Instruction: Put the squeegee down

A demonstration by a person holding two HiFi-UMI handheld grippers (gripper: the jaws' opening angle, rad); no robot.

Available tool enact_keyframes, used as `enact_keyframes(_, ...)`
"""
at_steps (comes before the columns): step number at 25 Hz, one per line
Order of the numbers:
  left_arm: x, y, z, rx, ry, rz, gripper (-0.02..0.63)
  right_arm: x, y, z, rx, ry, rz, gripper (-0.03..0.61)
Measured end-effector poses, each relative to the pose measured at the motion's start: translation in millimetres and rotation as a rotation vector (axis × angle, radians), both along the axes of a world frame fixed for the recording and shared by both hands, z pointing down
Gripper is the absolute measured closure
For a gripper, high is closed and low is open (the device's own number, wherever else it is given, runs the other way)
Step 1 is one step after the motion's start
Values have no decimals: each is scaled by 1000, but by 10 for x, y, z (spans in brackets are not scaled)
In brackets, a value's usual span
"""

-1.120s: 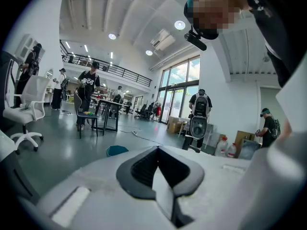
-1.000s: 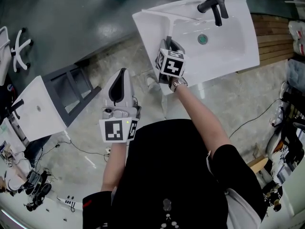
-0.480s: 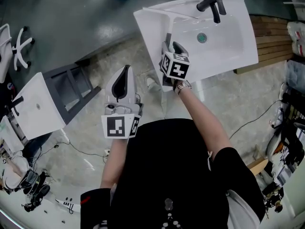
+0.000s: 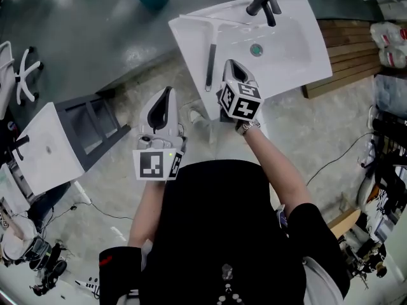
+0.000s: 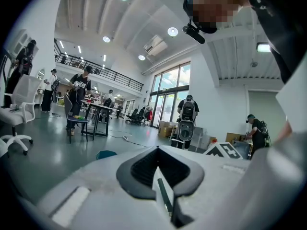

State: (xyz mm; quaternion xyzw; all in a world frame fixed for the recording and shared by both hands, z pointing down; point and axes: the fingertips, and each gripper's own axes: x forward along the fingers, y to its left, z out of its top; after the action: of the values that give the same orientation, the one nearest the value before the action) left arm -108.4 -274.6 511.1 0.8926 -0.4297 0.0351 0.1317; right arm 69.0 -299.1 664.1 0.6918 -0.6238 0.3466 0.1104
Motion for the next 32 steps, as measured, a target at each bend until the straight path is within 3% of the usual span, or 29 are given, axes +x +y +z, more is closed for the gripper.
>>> enact_keyframes(9, 99, 189, -167, 42, 0, 43, 612, -207, 243, -866, 193, 25, -170, 575)
enact_keyframes(15, 63, 269, -304, 71, 2, 46, 612, -448, 370, -1539, 375, 73, -330, 575)
enact_keyframes(32, -92, 371, -859, 184, 57, 23, 612, -470, 768, -2517, 583, 86, -372, 576)
